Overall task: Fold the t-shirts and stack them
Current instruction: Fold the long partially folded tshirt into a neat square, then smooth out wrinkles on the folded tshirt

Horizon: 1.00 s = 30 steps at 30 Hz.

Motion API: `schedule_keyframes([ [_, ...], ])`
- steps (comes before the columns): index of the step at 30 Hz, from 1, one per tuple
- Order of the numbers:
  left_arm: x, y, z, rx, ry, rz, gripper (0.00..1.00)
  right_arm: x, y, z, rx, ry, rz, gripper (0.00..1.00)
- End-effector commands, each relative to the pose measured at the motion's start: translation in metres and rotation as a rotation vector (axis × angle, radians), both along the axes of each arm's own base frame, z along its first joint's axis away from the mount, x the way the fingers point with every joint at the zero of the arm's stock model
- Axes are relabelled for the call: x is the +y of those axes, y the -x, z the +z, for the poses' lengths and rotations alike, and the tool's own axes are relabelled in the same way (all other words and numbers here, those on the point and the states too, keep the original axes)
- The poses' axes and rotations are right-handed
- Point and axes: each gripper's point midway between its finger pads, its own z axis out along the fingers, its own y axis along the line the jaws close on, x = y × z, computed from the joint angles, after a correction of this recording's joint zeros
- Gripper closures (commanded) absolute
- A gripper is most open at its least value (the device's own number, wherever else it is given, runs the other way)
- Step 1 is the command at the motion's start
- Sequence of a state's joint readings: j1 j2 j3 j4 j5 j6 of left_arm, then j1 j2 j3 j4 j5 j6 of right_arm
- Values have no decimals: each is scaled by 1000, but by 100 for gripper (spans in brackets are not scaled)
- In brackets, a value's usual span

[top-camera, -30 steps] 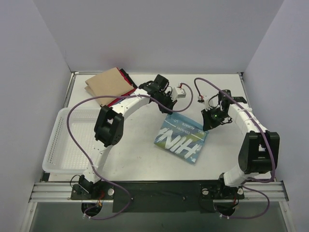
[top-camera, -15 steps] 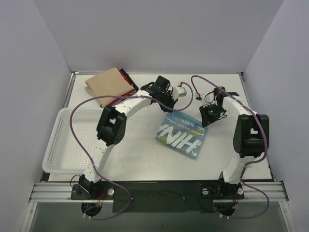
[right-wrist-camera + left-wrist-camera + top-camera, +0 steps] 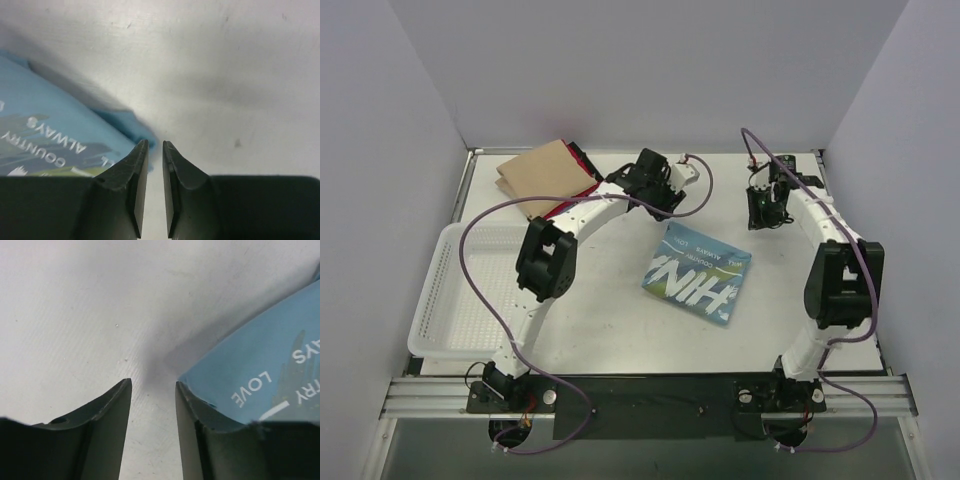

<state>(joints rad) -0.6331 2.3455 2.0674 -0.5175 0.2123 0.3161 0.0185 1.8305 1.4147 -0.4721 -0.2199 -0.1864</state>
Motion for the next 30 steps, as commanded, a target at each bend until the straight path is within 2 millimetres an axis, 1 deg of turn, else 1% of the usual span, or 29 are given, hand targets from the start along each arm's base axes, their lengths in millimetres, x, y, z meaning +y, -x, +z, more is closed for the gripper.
schedule_keyframes([
  [1, -10, 32, 82, 4, 136, -53, 66, 20, 43, 33, 4, -194, -298, 92],
  [2, -20, 50, 78, 56, 158, -106, 72, 27, 45, 36, 0, -250, -353, 100],
  [3, -21, 60, 68, 108, 157, -110, 81, 36, 60, 21, 57, -298, -361, 100],
  [4, -28, 71, 66, 142, 175, -139, 85, 43, 57, 20, 44, -346, -390, 100],
  [5, -31, 74, 58, 166, 191, -133, 88, 47, 68, 7, 80, -362, -405, 100],
  [6, -33, 75, 54, 175, 199, -130, 88, 49, 70, 0, 89, -374, -425, 100],
  [7, -36, 71, 49, 169, 214, -113, 88, 45, 74, -9, 106, -360, -451, 100],
  [9, -38, 61, 39, 171, 218, -76, 88, 40, 75, -20, 124, -344, -465, 100],
  [10, -40, 57, 38, 173, 226, -69, 88, 38, 73, -30, 140, -334, -471, 100],
  [11, -39, 53, 26, 190, 217, -56, 89, 35, 71, -34, 141, -319, -470, 100],
  [12, -41, 49, 22, 194, 219, -45, 90, 32, 66, -41, 148, -303, -472, 100],
  [13, -38, 42, 10, 194, 206, -18, 91, 31, 63, -45, 154, -292, -473, 100],
  [14, -38, 37, 6, 191, 203, 1, 93, 19, 58, -52, 167, -281, -510, 100],
  [15, -33, 30, -8, 192, 182, 30, 93, 14, 57, -62, 191, -277, -530, 100],
  [16, -32, 27, -17, 196, 170, 38, 94, 13, 51, -62, 188, -279, -533, 100],
  [17, -30, 22, -20, 186, 159, 51, 94, 13, 49, -69, 207, -274, -537, 100],
  [18, -29, 19, -28, 178, 142, 49, 94, 14, 45, -69, 206, -281, -530, 100],
  [19, -27, 16, -31, 165, 129, 57, 94, 16, 44, -76, 226, -280, -528, 100],
  [20, -26, 12, -35, 153, 117, 57, 94, 15, 39, -75, 218, -276, -530, 100],
  [21, -25, 10, -37, 143, 106, 64, 94, 14, 40, -80, 234, -266, -535, 100],
  [22, -25, 8, -35, 131, 104, 60, 94, 11, 35, -79, 225, -260, -540, 100],
  [23, -24, 5, -33, 117, 100, 65, 94, 11, 35, -80, 233, -255, -540, 100],
  [24, -24, 2, -28, 98, 98, 58, 94, 10, 29, -76, 217, -249, -535, 100],
  [25, -21, -1, -27, 82, 88, 65, 94, 9, 30, -76, 226, -241, -535, 100],
  [26, -18, -7, -20, 54, 79, 74, 94, 7, 23, -69, 205, -234, -528, 100],
  [27, -16, -12, -15, 38, 79, 81, 94, 5, 25, -67, 214, -219, -530, 100],
  [28, -11, -17, -9, 22, 71, 100, 92, 2, 19, -59, 192, -205, -521, 100],
  [29, -12, -19, 4, 5, 82, 101, 89, -1, 14, -47, 168, -194, -517, 100],
  [30, -9, -19, 13, 8, 91, 100, 87, -2, 13, -42, 156, -183, -502, 100],
])
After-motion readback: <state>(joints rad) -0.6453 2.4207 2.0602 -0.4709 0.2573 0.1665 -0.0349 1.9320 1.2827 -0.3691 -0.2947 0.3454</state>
